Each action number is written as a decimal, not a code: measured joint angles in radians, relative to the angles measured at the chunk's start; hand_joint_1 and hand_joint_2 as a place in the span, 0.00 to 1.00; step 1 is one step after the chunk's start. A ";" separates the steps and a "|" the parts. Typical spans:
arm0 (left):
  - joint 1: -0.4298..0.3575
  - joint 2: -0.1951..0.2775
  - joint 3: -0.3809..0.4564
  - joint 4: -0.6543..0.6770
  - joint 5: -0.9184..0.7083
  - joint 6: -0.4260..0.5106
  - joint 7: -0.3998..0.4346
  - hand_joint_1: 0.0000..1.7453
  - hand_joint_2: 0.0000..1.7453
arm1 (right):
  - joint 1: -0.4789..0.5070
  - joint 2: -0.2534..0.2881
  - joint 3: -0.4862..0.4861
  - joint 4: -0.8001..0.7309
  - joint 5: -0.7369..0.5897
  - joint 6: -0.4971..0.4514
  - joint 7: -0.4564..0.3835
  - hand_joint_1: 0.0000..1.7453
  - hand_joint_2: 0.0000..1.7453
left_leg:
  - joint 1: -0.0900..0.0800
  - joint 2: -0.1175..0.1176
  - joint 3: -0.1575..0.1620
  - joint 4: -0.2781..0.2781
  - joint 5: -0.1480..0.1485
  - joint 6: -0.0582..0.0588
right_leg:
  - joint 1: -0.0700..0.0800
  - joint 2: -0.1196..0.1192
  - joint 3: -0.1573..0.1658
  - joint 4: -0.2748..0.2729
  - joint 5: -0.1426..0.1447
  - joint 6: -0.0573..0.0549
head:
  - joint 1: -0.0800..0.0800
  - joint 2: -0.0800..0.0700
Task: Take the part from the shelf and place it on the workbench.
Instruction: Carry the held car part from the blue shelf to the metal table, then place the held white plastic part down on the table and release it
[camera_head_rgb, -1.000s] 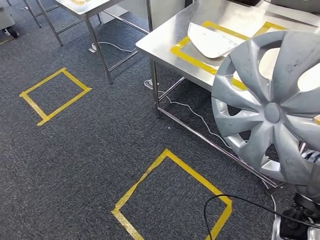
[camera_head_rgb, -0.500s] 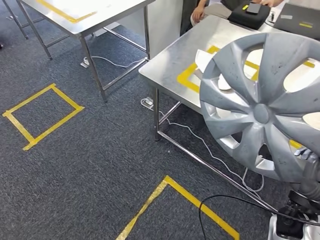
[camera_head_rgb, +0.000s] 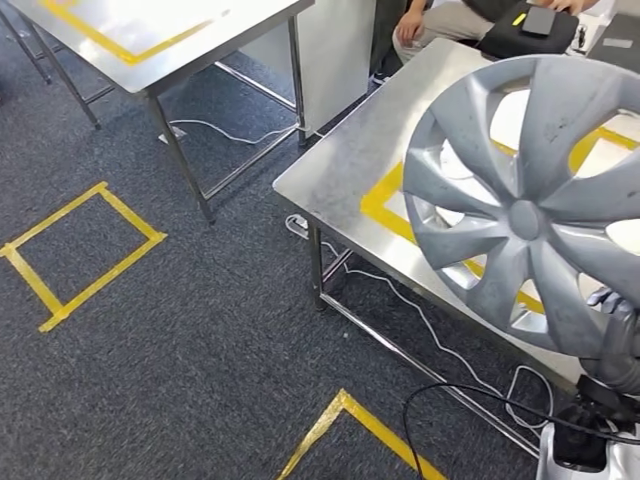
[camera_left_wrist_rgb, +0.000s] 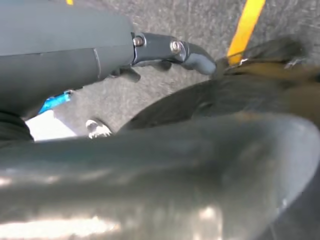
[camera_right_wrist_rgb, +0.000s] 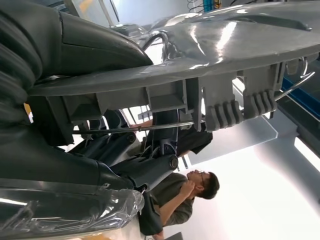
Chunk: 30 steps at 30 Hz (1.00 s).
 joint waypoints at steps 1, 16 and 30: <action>0.002 0.000 -0.001 0.000 0.000 0.000 0.000 0.00 0.00 | -0.001 0.000 0.000 0.000 0.001 0.002 0.001 1.00 1.00 | 0.006 0.000 -0.048 0.031 -0.033 -0.006 | -0.003 0.008 0.010 -0.005 -0.008 0.002 | 0.000 0.000; -0.001 0.013 -0.006 0.000 0.001 0.001 0.001 0.00 0.00 | -0.009 -0.001 0.006 0.012 0.007 -0.001 0.007 1.00 1.00 | 0.030 -0.001 -0.029 -0.272 0.137 0.023 | -0.036 -0.006 -0.002 0.217 -0.226 0.077 | 0.010 0.000; -0.005 0.012 -0.012 0.000 0.001 0.000 0.001 0.00 0.00 | -0.026 -0.002 0.011 0.014 0.020 -0.019 0.006 1.00 1.00 | 0.023 0.046 -0.020 -0.161 0.029 -0.021 | -0.023 -0.023 0.120 -0.006 -0.088 0.036 | 0.002 0.000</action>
